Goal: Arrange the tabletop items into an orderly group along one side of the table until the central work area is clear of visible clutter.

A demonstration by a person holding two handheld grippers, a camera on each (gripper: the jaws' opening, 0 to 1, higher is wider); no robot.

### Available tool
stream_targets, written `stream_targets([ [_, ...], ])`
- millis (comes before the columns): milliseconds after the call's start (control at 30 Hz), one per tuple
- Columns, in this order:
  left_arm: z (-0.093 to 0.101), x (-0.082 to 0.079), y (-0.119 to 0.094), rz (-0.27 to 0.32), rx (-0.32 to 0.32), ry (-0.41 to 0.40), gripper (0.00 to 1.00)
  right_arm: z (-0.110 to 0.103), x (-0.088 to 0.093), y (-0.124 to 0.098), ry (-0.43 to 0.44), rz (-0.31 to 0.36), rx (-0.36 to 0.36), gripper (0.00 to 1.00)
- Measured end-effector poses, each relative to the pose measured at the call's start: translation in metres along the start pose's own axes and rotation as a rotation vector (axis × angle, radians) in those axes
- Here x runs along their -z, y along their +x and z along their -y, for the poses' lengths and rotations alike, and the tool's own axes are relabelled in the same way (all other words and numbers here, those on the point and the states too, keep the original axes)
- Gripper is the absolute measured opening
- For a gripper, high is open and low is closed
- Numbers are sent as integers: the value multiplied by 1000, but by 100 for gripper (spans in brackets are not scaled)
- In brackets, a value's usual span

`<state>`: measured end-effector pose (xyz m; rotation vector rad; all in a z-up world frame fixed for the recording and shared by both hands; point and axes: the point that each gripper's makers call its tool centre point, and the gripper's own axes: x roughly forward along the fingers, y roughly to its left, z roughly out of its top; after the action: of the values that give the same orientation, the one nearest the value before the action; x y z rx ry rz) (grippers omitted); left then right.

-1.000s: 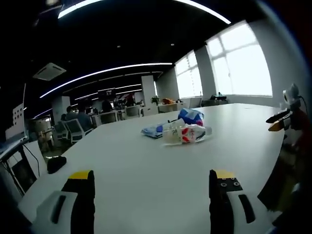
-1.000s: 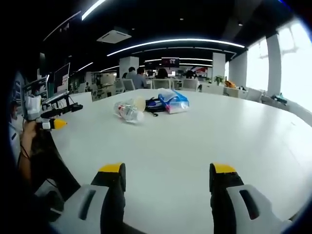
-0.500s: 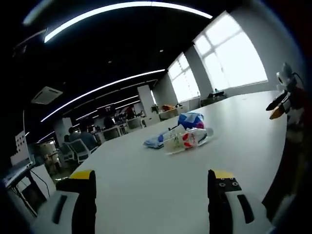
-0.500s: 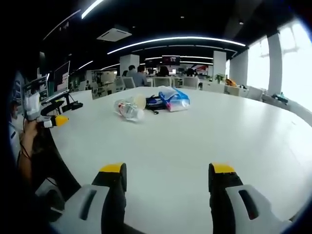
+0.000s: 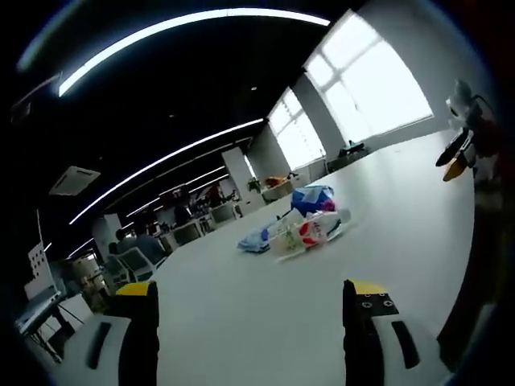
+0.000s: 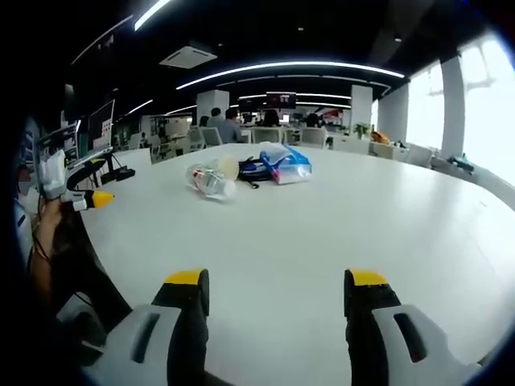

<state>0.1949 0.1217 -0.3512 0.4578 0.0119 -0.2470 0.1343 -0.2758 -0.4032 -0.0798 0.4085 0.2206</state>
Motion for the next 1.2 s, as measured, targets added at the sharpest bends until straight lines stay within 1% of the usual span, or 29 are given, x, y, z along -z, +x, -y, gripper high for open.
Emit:
stream_targets([
  [233, 3, 1, 4, -7, -2, 42, 95, 0, 3, 1, 3, -14, 0, 65],
  [400, 5, 6, 7, -32, -7, 85, 95, 2, 4, 1, 7, -10, 5, 65],
  [467, 7, 6, 8, -35, 1, 87, 95, 2, 5, 1, 4, -17, 6, 65],
  [500, 9, 6, 9, -35, 15, 76, 95, 3, 6, 1, 5, -18, 7, 65],
  [533, 14, 4, 10, -23, 37, 54, 95, 4, 7, 1, 6, -20, 10, 65],
  [600, 15, 1, 13, -10, 46, 47, 95, 4, 8, 1, 8, -23, 12, 65],
  [733, 19, -2, 19, -13, 44, 80, 95, 4, 8, 1, 9, -23, 10, 65],
  [800, 20, -3, 21, -14, 45, 84, 95, 4, 8, 1, 9, -22, 8, 65],
  [1033, 27, -9, 26, 6, 84, 42, 95, 3, 7, 1, 5, -19, -4, 64],
  [1200, 28, -17, 32, 20, 87, 58, 95, 1, 7, 2, 1, -17, -11, 64],
])
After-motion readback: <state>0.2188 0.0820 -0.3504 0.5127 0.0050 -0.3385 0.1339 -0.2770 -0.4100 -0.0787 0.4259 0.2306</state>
